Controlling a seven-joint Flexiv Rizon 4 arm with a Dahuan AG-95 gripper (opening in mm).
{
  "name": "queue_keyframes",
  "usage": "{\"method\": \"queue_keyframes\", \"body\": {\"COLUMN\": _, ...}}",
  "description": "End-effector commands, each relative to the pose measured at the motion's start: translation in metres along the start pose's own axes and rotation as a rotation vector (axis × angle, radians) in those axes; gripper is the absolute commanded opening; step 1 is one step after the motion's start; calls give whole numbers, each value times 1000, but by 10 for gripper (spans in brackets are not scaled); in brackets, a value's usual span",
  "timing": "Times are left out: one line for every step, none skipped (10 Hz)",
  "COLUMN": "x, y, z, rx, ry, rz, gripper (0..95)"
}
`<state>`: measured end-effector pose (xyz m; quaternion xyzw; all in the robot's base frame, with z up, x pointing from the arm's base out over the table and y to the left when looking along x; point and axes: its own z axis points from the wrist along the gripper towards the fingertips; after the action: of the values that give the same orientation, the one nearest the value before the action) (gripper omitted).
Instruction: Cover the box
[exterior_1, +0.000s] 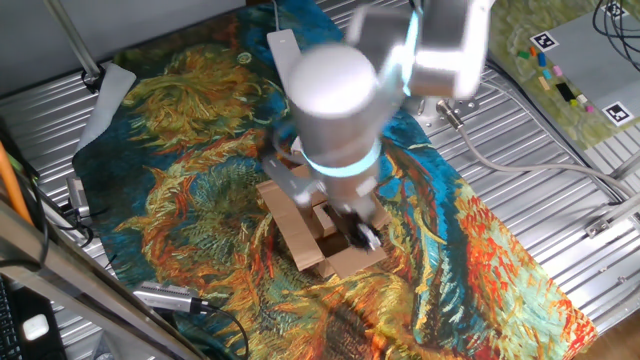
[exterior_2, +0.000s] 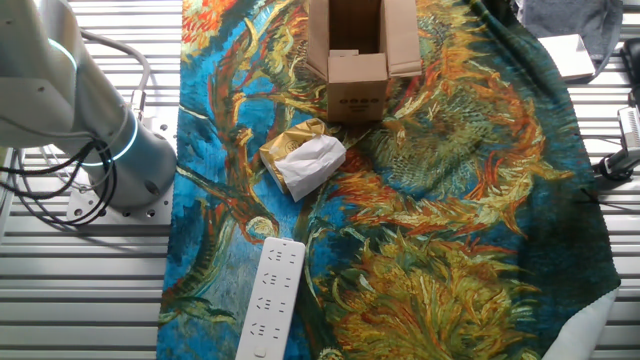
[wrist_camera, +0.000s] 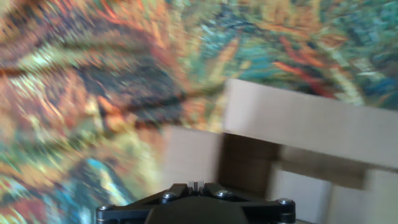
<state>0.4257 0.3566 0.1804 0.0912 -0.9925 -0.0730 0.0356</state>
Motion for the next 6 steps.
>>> {"method": "queue_keyframes", "body": {"x": -2, "y": 6, "z": 2, "rx": -1, "ry": 15, "rz": -17, "gripper": 0}}
{"method": "queue_keyframes", "body": {"x": -2, "y": 6, "z": 2, "rx": 1, "ry": 16, "rz": -14, "gripper": 0}}
{"method": "queue_keyframes", "body": {"x": -2, "y": 6, "z": 2, "rx": 0, "ry": 15, "rz": -9, "gripper": 0}}
{"method": "queue_keyframes", "body": {"x": -2, "y": 6, "z": 2, "rx": -5, "ry": 16, "rz": -8, "gripper": 0}}
{"method": "queue_keyframes", "body": {"x": -2, "y": 6, "z": 2, "rx": -7, "ry": 18, "rz": -18, "gripper": 0}}
{"method": "queue_keyframes", "body": {"x": -2, "y": 6, "z": 2, "rx": -10, "ry": 19, "rz": -32, "gripper": 0}}
